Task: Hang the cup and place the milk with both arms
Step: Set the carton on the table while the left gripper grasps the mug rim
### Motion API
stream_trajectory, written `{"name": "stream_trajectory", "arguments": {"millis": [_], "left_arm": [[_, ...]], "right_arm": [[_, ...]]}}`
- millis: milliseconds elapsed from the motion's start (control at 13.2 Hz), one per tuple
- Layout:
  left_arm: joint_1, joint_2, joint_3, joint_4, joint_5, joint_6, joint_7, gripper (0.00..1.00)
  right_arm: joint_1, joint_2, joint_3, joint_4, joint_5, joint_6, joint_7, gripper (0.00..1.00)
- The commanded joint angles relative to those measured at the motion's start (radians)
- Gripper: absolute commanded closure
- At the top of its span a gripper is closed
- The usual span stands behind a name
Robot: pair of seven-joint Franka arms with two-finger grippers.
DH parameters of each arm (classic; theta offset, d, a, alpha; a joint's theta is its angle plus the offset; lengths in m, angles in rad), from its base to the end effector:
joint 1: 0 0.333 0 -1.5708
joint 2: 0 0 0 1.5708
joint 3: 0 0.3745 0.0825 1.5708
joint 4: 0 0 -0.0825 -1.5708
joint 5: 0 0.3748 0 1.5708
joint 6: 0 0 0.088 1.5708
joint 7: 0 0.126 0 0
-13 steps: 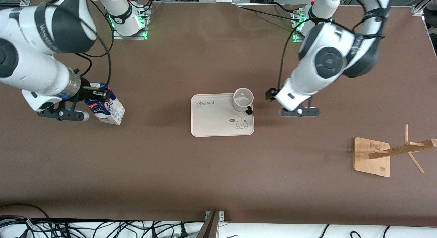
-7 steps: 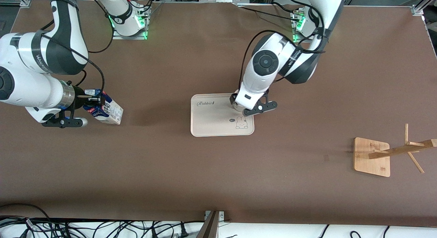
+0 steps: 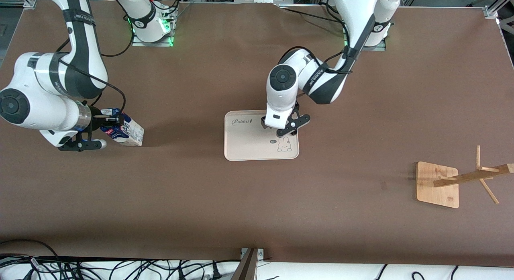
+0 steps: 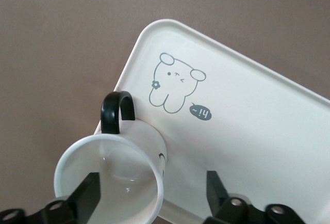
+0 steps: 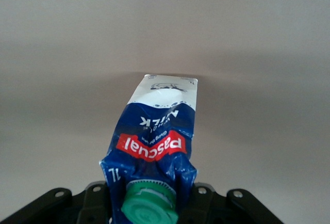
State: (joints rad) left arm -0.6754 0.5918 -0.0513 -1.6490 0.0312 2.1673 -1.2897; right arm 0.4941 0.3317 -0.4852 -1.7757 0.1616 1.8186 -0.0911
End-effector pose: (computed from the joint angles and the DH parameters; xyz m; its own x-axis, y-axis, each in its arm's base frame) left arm 0.5284 -0.4606 0.2980 0.8507 0.5251 -0.0241 0.5226 -0.8498 -0.0685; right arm 0.6096 0.0480 0.4134 0.9688 0.0443 -0.2440 0.0427 -0.9990 -0.0119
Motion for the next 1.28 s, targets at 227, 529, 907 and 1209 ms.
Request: {"name": "stream_trajectory", "arguments": {"millis": [227, 529, 907, 1209], "left_arm": [[-0.01, 0.045, 0.011, 0.028, 0.03, 0.02, -0.039, 0.8], [-0.003, 0.037, 0.013, 0.038, 0.027, 0.02, -0.033, 0.95], [0.026, -0.03, 0.024, 0.161, 0.032, -0.093, -0.014, 1.0], [0.187, -0.165, 0.025, 0.169, 0.03, -0.228, 0.272, 1.0]], "right_arm": [[0.007, -0.023, 0.008, -0.12, 0.016, 0.13, -0.028, 0.53], [0.009, -0.029, 0.008, -0.11, 0.018, 0.117, -0.045, 0.0], [0.009, -0.036, 0.0, -0.093, 0.019, 0.085, -0.091, 0.0], [0.007, -0.053, -0.05, 0.114, 0.013, -0.218, -0.093, 0.0]]}}
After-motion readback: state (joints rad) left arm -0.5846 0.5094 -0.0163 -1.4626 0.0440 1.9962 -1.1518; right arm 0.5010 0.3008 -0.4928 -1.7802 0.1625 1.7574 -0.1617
